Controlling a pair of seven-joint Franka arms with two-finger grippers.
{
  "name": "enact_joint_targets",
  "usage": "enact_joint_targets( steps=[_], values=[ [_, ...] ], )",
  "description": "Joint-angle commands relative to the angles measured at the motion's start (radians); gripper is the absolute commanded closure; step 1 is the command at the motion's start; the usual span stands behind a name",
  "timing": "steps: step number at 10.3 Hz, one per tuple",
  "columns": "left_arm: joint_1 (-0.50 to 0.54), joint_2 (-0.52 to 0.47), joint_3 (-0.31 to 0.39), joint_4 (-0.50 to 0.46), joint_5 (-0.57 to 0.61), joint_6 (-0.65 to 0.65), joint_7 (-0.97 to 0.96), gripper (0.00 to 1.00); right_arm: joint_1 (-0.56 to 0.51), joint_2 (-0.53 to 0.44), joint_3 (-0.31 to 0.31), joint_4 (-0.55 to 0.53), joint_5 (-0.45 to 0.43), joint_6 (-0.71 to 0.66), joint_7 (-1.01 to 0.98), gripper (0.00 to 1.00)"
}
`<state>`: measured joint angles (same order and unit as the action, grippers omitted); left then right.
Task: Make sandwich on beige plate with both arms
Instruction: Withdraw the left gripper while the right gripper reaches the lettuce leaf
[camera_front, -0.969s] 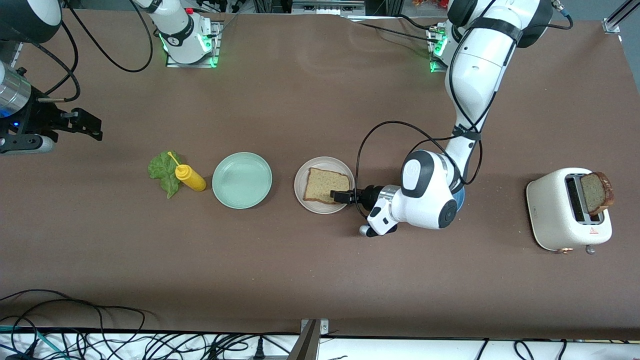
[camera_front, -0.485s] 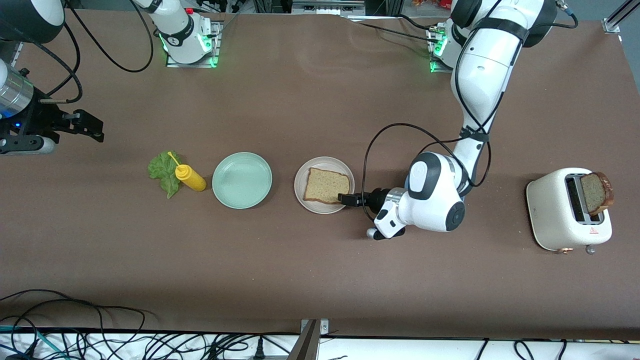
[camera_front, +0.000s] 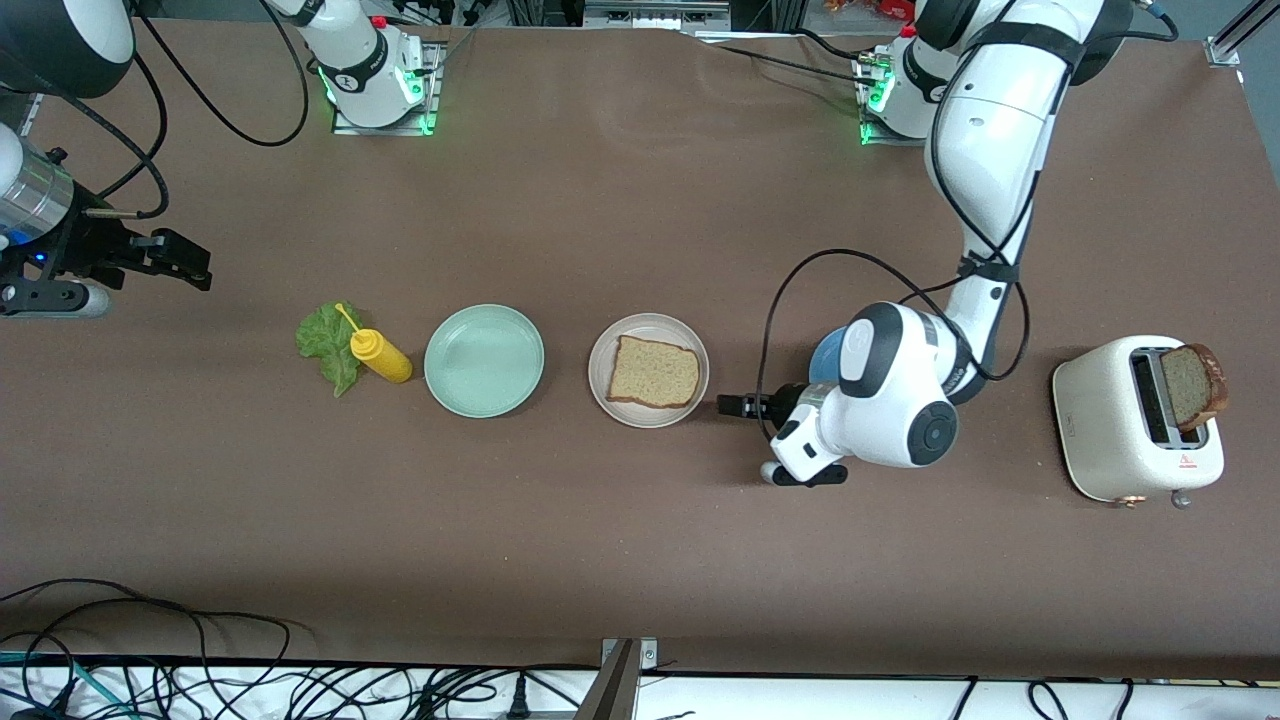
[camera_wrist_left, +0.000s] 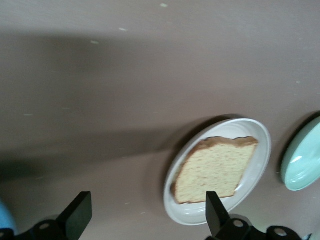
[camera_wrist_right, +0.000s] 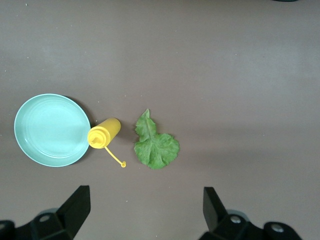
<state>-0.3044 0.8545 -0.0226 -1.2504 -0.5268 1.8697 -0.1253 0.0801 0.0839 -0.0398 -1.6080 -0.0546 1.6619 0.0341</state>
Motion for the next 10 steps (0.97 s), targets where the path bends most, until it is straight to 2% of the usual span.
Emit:
enact_joint_targets(
  steps=[1,8,10],
  values=[
    [0.039,-0.041,-0.003,-0.007,0.120,-0.059,0.003,0.00,-0.005,-0.001,0.003,0.005,-0.004,-0.004,0.010,0.00],
    [0.145,-0.141,-0.003,-0.006,0.417,-0.194,0.004,0.00,-0.008,0.000,0.003,0.005,-0.007,0.013,0.000,0.00],
    [0.178,-0.156,-0.003,-0.006,0.448,-0.210,0.006,0.00,-0.011,0.054,0.001,-0.030,-0.034,0.030,-0.031,0.00]
  ],
)
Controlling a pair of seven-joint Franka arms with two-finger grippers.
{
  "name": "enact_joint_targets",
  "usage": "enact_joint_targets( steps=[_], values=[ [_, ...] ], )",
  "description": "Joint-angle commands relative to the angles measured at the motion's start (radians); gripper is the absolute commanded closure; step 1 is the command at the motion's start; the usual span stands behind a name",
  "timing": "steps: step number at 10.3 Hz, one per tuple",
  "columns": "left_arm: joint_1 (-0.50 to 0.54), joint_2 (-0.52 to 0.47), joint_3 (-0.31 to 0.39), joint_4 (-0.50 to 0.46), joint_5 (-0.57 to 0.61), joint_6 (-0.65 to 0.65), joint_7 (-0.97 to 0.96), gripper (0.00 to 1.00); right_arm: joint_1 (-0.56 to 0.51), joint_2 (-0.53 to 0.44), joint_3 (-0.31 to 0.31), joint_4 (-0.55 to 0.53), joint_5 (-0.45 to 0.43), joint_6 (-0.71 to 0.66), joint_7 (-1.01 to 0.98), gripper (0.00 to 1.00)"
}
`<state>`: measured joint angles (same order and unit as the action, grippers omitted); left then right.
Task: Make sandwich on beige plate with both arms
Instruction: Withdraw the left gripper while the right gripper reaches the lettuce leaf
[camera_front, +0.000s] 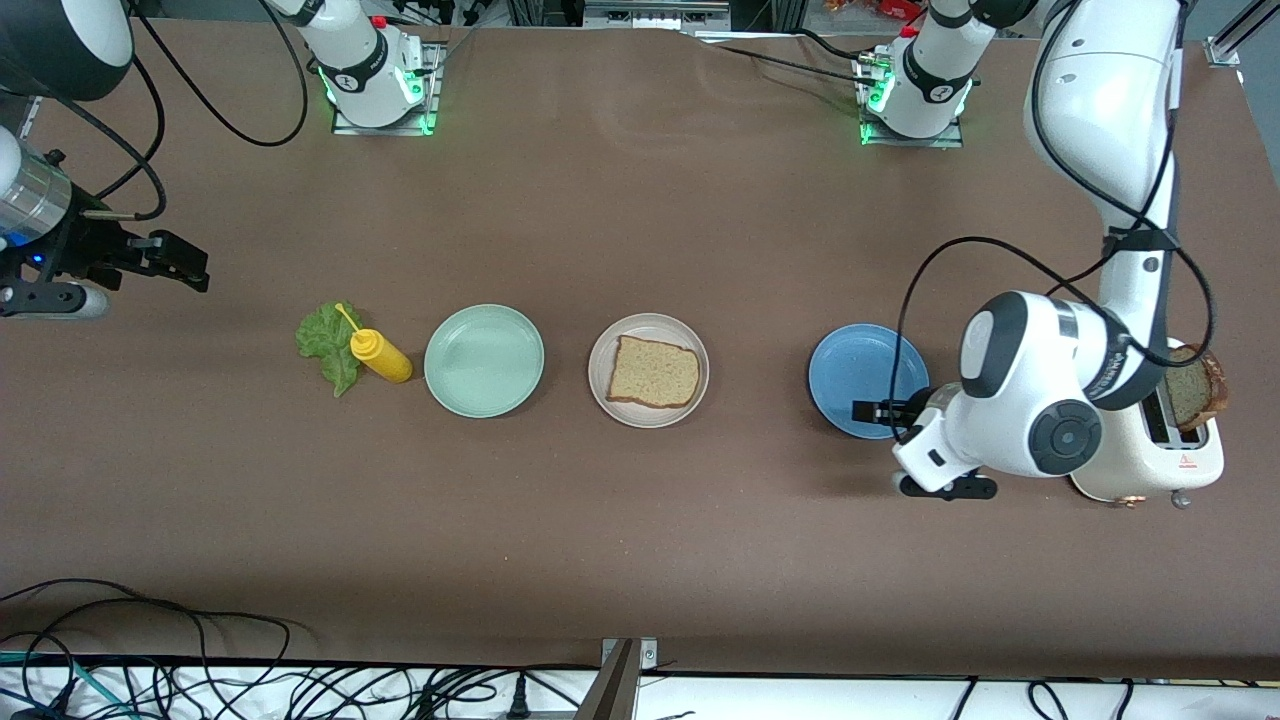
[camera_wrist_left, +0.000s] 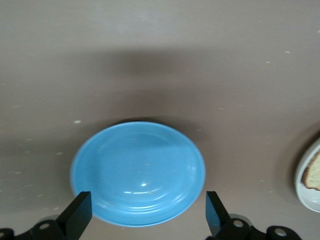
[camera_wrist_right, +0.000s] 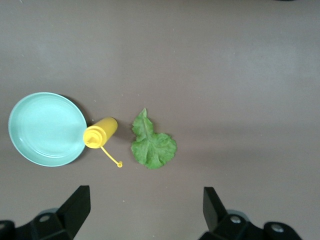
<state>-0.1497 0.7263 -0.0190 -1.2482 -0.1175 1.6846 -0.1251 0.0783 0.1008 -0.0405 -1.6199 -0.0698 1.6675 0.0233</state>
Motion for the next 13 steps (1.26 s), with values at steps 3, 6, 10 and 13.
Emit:
enact_joint_targets(
  steps=[3,6,10,13],
  values=[
    [0.054,-0.056,-0.006,-0.008,0.143,-0.028,0.048,0.00,-0.051,0.153,-0.010,-0.026,-0.021,0.099,-0.025,0.00],
    [0.101,-0.109,-0.006,-0.008,0.196,-0.066,0.067,0.00,-0.054,0.253,-0.009,-0.098,0.016,0.245,-0.003,0.00],
    [0.125,-0.175,-0.007,-0.007,0.271,-0.153,0.070,0.00,-0.063,0.367,-0.010,-0.153,0.080,0.313,-0.005,0.00],
    [0.136,-0.302,-0.009,-0.084,0.272,-0.189,0.073,0.00,-0.080,0.473,-0.009,-0.166,0.119,0.331,-0.008,0.00]
  ],
)
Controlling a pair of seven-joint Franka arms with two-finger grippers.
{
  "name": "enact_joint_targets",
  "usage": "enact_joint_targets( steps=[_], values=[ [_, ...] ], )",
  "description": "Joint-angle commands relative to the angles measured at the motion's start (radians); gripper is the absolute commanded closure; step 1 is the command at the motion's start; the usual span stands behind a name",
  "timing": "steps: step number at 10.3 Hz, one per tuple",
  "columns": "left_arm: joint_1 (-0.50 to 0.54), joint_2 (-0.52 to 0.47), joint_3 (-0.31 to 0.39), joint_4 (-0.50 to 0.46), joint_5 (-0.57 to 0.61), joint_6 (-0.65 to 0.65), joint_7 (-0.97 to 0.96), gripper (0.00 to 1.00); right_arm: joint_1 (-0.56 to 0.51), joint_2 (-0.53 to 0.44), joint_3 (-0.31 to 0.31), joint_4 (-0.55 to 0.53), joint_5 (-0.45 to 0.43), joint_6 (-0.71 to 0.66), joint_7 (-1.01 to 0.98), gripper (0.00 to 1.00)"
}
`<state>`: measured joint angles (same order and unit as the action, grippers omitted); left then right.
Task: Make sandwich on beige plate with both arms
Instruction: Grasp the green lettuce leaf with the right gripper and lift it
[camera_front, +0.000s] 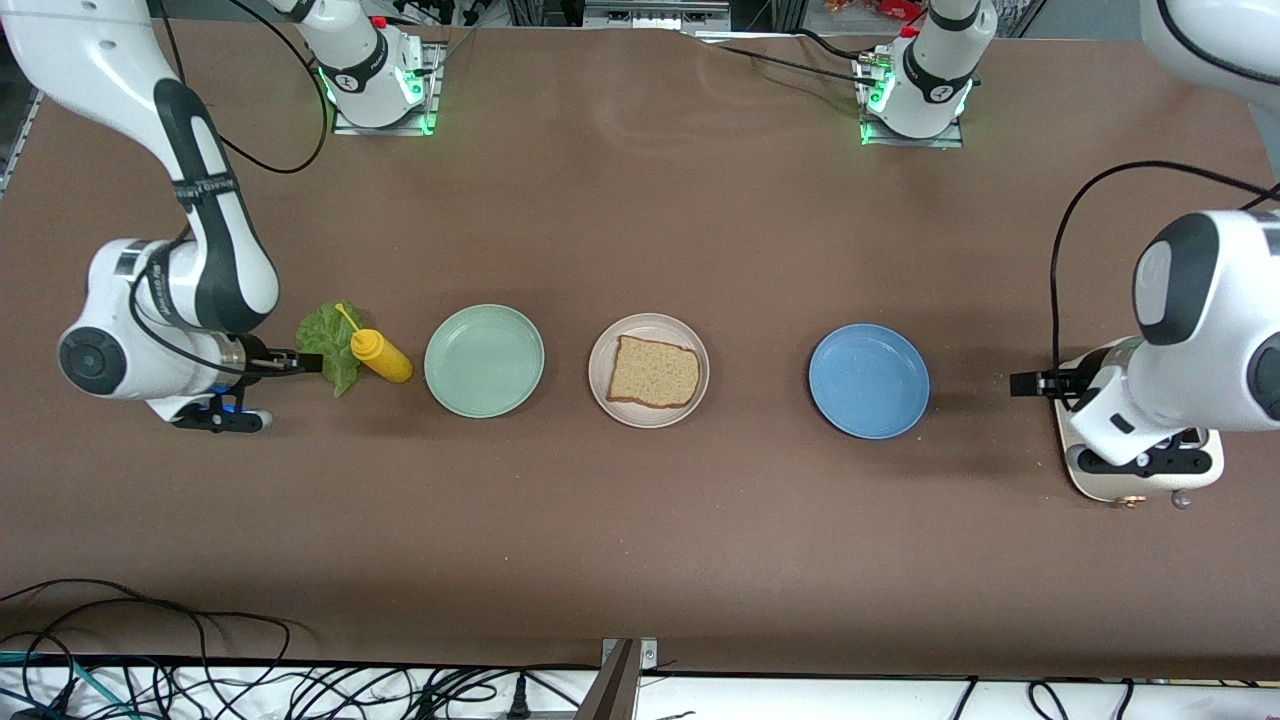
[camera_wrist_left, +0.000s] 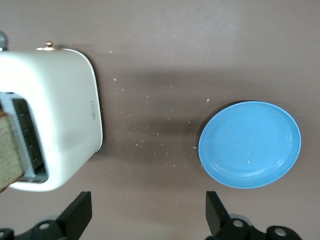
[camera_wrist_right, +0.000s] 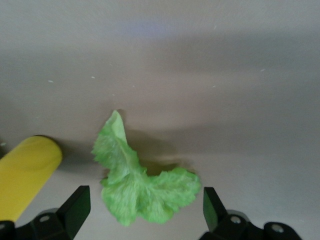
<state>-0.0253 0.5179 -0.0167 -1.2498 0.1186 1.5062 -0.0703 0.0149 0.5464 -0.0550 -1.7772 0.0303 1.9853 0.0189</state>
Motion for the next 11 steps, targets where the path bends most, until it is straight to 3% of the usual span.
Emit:
enact_joint_targets(
  steps=[1,4,5,6,7,8,9,11],
  values=[
    [0.022,-0.136,-0.009,-0.118,0.036,-0.011,0.020,0.00,-0.019,0.041,0.006,-0.021,0.022,0.012,-0.008,0.00],
    [0.031,-0.261,-0.009,-0.227,0.035,-0.011,0.017,0.00,-0.018,0.084,0.011,-0.021,0.025,0.013,-0.016,0.00],
    [0.038,-0.297,-0.009,-0.247,0.035,-0.012,0.017,0.00,-0.021,0.089,0.011,-0.021,0.025,0.013,-0.016,0.04],
    [0.044,-0.324,-0.011,-0.264,0.033,-0.012,0.017,0.00,-0.023,0.093,0.012,-0.019,0.025,0.013,-0.016,0.15],
    [0.051,-0.338,-0.011,-0.270,0.024,-0.015,0.017,0.00,-0.023,0.093,0.012,-0.019,0.025,0.013,-0.016,0.36],
    [0.054,-0.349,-0.011,-0.269,0.018,-0.021,0.017,0.00,-0.023,0.095,0.014,-0.019,0.023,0.013,-0.020,0.63],
    [0.051,-0.366,-0.012,-0.269,0.016,-0.029,0.017,0.00,-0.021,0.095,0.014,-0.018,0.023,0.013,-0.033,0.82],
    [0.050,-0.409,-0.009,-0.272,-0.052,-0.046,0.014,0.00,-0.027,0.095,0.012,-0.016,0.023,0.013,-0.072,0.97]
  ],
)
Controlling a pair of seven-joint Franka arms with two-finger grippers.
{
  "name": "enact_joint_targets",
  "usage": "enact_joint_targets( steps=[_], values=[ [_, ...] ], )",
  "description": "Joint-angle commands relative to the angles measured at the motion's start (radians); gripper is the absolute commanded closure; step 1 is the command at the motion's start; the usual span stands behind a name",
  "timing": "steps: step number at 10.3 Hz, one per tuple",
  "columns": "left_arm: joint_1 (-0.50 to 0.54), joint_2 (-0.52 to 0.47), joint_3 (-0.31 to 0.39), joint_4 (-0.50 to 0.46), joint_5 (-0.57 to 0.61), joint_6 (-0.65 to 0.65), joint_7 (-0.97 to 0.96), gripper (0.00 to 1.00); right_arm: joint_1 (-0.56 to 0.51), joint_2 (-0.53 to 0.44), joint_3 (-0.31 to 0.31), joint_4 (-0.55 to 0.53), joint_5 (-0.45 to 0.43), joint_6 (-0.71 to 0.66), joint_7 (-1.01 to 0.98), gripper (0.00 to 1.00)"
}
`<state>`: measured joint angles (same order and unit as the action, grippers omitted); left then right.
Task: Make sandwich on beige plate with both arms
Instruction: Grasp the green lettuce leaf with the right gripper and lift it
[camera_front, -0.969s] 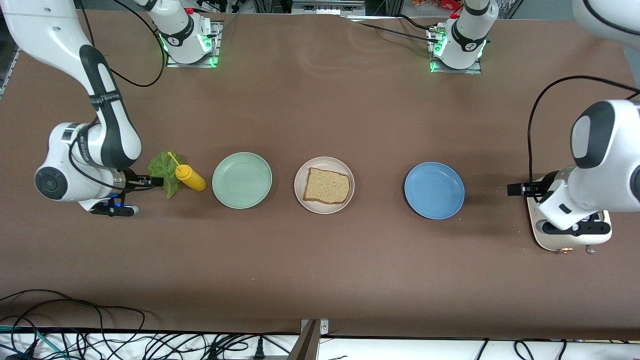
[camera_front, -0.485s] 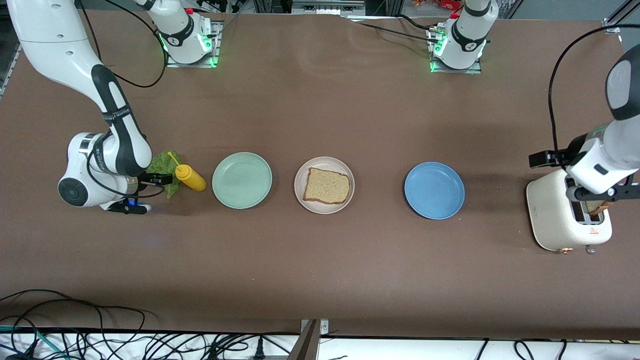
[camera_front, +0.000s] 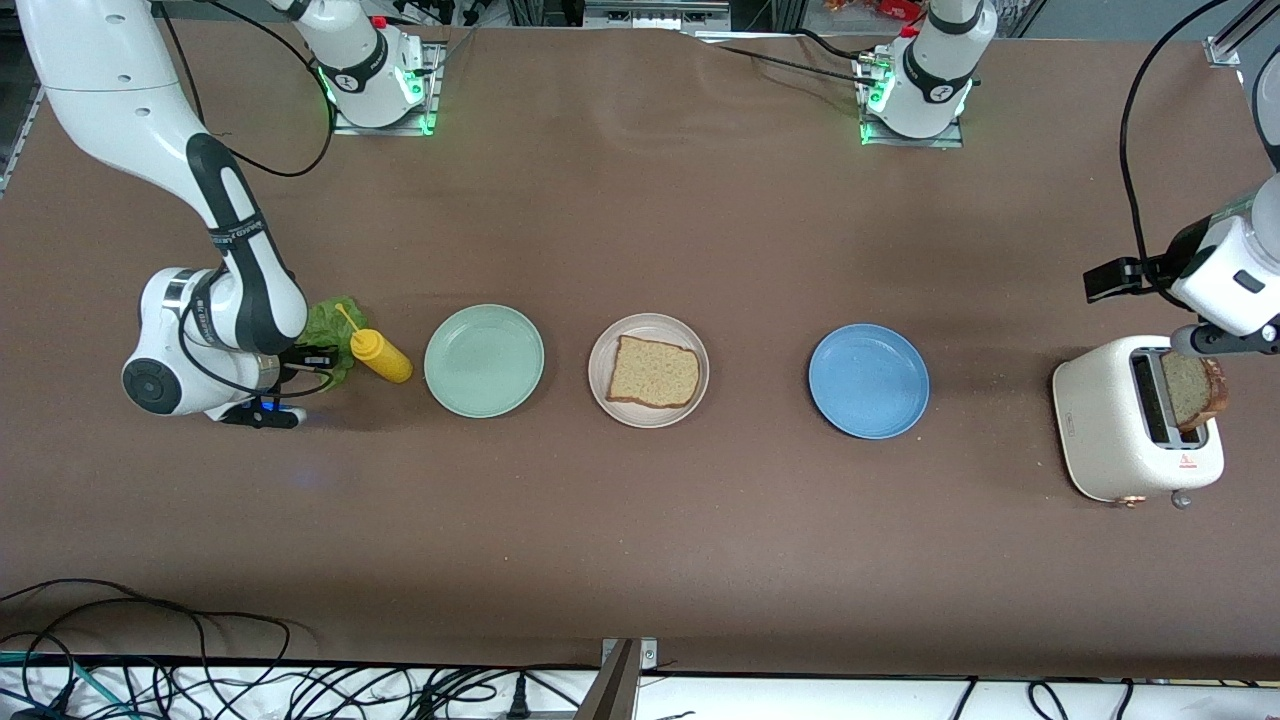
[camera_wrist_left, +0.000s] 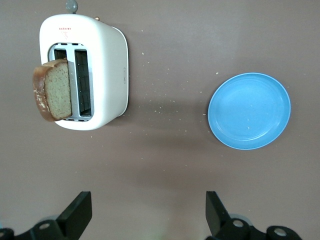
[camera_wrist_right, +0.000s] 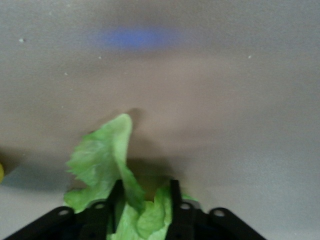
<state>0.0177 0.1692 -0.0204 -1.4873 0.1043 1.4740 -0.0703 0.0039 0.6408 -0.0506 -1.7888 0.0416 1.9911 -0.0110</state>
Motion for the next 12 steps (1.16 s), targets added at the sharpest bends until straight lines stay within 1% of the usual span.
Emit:
enact_joint_targets(
  steps=[1,5,6,8,9,11,12],
  values=[
    [-0.001,-0.078,-0.006,-0.034,-0.044,-0.033,0.015,0.00,-0.016,-0.001,0.008,0.000,0.012,0.005,-0.049,0.99],
    [-0.021,-0.146,-0.006,-0.036,-0.072,-0.056,0.012,0.00,-0.005,-0.020,0.008,0.028,-0.003,-0.006,-0.072,1.00],
    [-0.024,-0.149,-0.007,-0.022,-0.074,-0.070,0.014,0.00,-0.005,-0.035,0.006,0.038,-0.006,-0.009,-0.082,1.00],
    [-0.024,-0.154,-0.007,-0.016,-0.075,-0.078,0.012,0.00,-0.010,-0.062,0.000,0.087,-0.015,-0.073,-0.099,1.00],
    [-0.024,-0.154,-0.007,-0.016,-0.075,-0.104,0.014,0.00,-0.010,-0.084,0.000,0.115,-0.017,-0.093,-0.101,1.00],
    [-0.033,-0.160,-0.007,-0.016,-0.075,-0.136,0.014,0.00,-0.007,-0.134,0.003,0.166,-0.093,-0.164,-0.104,1.00],
    [-0.033,-0.161,-0.007,-0.018,-0.075,-0.141,0.015,0.00,-0.007,-0.162,0.003,0.170,-0.097,-0.185,-0.103,1.00]
  ],
)
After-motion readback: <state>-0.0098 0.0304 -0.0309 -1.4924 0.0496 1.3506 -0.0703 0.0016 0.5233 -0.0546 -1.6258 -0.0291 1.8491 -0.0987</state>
